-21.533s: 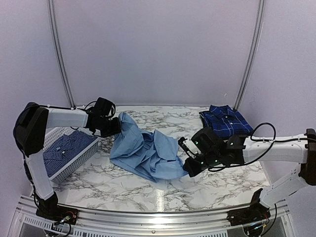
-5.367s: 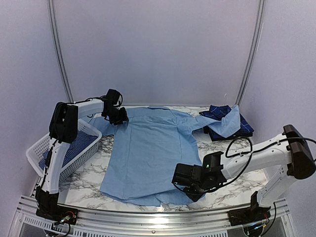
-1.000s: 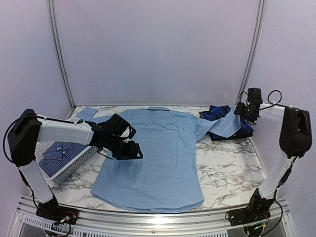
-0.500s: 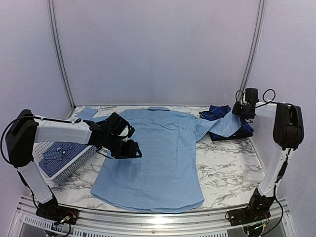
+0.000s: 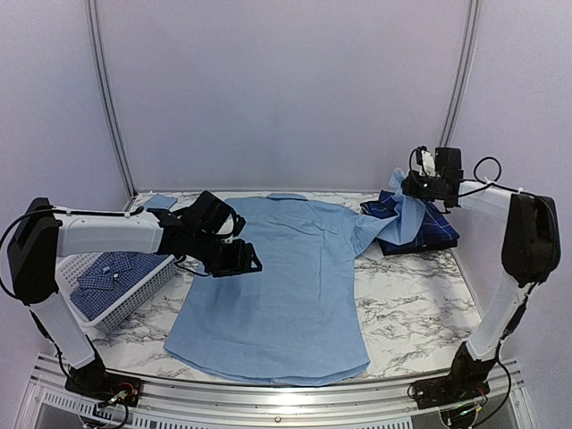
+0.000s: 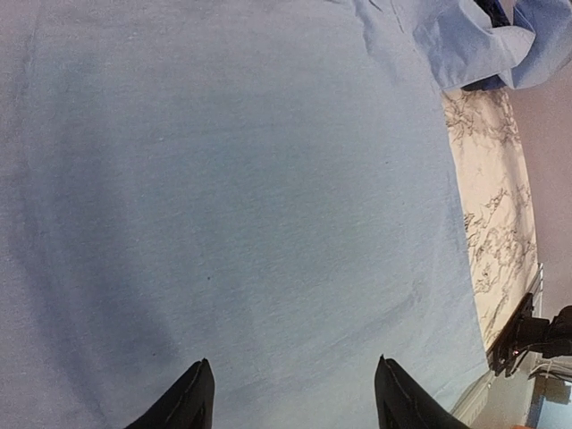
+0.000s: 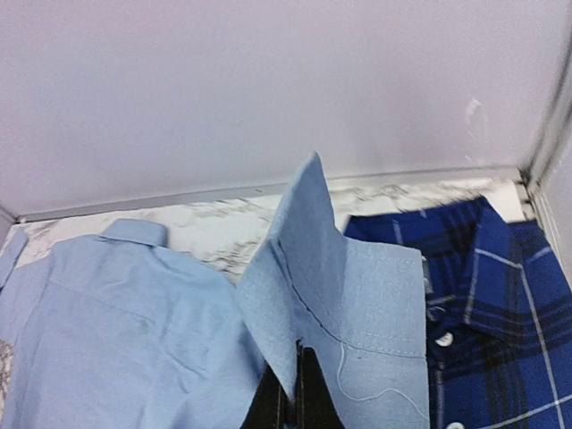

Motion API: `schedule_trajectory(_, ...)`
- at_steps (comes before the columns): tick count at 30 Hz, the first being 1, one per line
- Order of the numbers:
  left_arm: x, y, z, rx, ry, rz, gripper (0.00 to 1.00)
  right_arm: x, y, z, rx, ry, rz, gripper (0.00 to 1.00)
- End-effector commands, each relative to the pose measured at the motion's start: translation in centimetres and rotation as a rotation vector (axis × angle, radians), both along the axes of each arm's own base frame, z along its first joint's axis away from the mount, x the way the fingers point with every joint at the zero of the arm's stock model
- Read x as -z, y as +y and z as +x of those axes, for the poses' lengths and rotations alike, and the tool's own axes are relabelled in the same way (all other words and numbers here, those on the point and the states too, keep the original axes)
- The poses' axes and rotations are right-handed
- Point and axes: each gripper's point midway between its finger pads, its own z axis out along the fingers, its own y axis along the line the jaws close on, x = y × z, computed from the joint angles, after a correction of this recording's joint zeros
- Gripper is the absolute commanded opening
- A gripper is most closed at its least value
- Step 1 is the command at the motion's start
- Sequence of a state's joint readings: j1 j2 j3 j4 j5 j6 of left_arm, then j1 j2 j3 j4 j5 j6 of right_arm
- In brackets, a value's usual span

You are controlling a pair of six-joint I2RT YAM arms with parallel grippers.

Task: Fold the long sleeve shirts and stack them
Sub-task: Pick up the sleeve from the corner of the board, then pass from the right arm to the left

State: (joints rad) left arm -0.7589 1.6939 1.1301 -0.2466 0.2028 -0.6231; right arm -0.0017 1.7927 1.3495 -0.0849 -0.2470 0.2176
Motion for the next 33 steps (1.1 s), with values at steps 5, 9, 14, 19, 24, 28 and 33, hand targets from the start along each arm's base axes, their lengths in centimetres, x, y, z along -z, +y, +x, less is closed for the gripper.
schedule_trajectory(5,-4.0,-1.6,1.5,0.007,-0.005,-0.109,0.64,-10.9,10.5,-5.8,-0.357,-0.334,0.016,0.0)
schedule_trajectory(9,-5.9,-2.6,2.0,0.018,-0.008,-0.181,0.64,-12.2,15.6,-9.4,-0.51,-0.393,0.016,0.0)
schedule_trajectory(14,-9.1,-4.5,2.3,0.035,0.013,-0.344,0.64,-12.5,21.3,-13.5,-0.681,-0.42,0.022,0.0)
schedule_trajectory(19,-13.2,-5.2,2.9,0.015,0.006,-0.552,0.66,-11.6,25.7,-16.5,-0.81,-0.407,0.035,0.0)
schedule_trajectory(24,-14.7,-3.4,4.6,-0.105,0.078,-0.718,0.73,-10.2,29.0,-18.2,-0.885,-0.386,0.025,0.0)
schedule_trajectory(28,-16.6,-2.1,5.8,-0.178,0.102,-0.855,0.8,-8.9,30.9,-18.8,-0.912,-0.376,-0.021,0.0)
schedule_trajectory(33,-19.5,-1.7,6.1,-0.187,0.113,-0.979,0.81,-7.1,32.6,-18.8,-0.905,-0.357,-0.104,0.0)
